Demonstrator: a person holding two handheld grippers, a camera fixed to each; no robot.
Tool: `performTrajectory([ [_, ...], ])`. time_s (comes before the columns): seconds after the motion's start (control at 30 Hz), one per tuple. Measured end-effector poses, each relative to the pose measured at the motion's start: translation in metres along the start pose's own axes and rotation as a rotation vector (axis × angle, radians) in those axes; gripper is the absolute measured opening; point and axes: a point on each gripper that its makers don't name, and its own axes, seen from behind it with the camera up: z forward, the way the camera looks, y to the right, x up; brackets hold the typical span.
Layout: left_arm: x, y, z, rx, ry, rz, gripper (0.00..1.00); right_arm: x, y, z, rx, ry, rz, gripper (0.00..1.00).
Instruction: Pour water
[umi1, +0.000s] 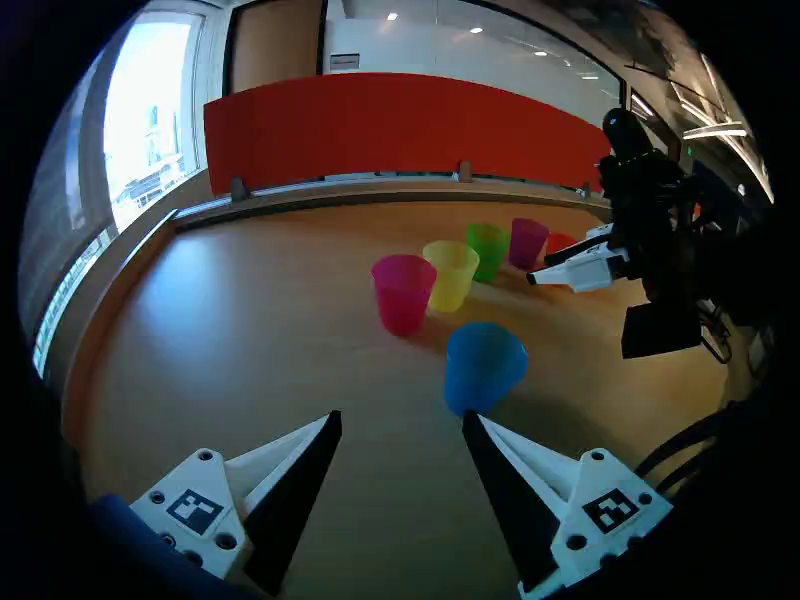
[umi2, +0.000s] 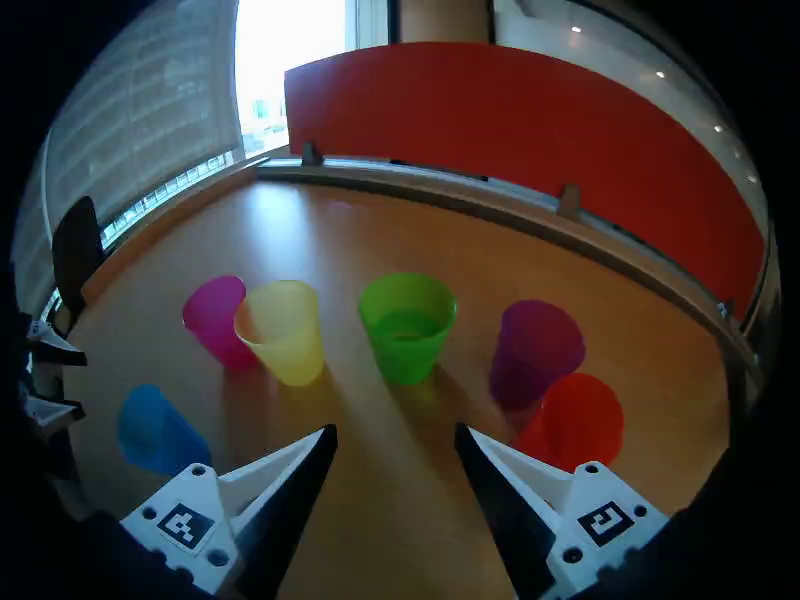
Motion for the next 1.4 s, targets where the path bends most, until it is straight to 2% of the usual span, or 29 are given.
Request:
performTrajectory([
  [0.3, 0.008, -0.010, -0.004, 0.018, 0.027, -0.006, 0.90, -0.010, -0.003, -0.050, -0.034, 0.045, 0.037, 0.91],
  [0.67, 0.014, -0.022, -0.010, 0.038, 0.050, 0.002, 0.90, -0.034, -0.011, -0.105, -0.082, 0.096, 0.110, 0.91],
  [0.87, 0.019, -0.026, -0.014, 0.042, 0.065, 0.010, 0.89, -0.042, -0.016, -0.133, -0.101, 0.134, 0.120, 0.91],
  [1.07, 0.024, -0.029, -0.015, 0.052, 0.080, 0.011, 0.90, -0.046, -0.013, -0.153, -0.141, 0.170, 0.121, 0.91],
  [1.4, 0.039, -0.041, -0.016, 0.083, 0.118, -0.004, 0.90, -0.038, 0.000, -0.174, -0.203, 0.249, 0.160, 0.91],
])
